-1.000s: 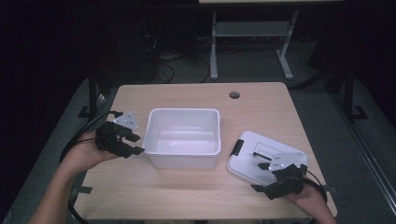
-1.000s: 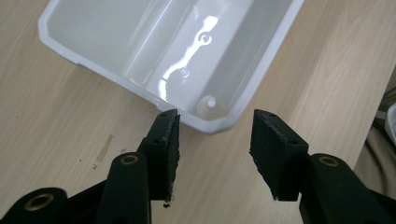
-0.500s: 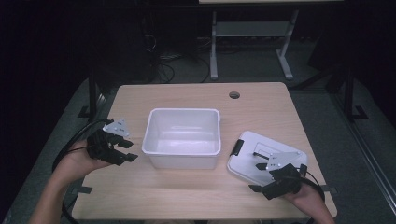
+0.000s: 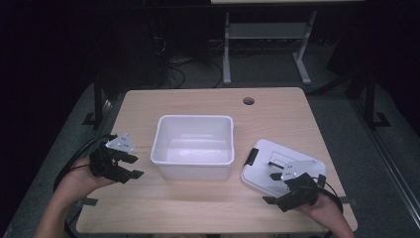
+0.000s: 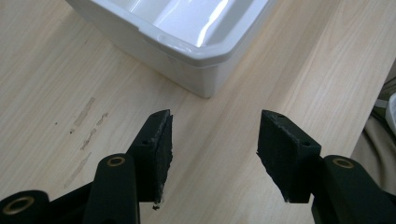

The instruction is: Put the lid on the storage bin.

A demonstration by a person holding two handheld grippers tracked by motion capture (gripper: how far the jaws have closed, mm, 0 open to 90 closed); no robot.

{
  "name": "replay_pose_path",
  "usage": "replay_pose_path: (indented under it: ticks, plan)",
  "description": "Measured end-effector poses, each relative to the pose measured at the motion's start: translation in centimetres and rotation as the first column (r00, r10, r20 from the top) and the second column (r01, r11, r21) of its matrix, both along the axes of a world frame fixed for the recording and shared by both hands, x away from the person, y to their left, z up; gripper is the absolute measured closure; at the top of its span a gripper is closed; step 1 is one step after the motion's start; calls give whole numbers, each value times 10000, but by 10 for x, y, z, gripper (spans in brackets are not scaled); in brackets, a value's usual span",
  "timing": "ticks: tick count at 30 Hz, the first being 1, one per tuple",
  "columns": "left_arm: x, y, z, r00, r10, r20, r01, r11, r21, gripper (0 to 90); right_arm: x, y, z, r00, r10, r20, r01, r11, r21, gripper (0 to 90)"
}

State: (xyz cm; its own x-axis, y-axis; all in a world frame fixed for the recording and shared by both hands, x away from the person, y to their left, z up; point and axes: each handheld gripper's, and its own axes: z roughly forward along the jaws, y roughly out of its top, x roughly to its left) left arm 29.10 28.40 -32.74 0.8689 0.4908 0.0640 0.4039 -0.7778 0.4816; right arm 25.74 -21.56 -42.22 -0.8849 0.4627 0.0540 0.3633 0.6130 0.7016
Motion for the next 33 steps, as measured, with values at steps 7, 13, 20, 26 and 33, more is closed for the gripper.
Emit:
replay_pose_path:
  ticks: [7, 13, 20, 26, 33]
  plan:
    - [-3, 3, -8, 9999, 130, 57, -129, 9999, -93, 434, 0, 1, -2, 10000, 59, -60, -59, 10000, 17, 205]
    - [-5, 4, -15, 9999, 149, -13, -149, 9998, -106, 426, 1, 3, -2, 9998, 159, -118, -160, 9999, -49, 205]
    - [-7, 6, -24, 9997, 223, -29, -223, 9996, -149, 427, 1, 3, -2, 9996, 198, -186, -200, 9997, -105, 205]
    - [-9, 6, -32, 9996, 287, -88, -288, 9995, -121, 421, 2, 3, -1, 9992, 276, -282, -280, 9995, -140, 204]
    - [-12, 6, -38, 9993, 377, -88, -379, 9989, -270, 390, 4, 3, 0, 9985, 329, -427, -334, 9994, -111, 195]
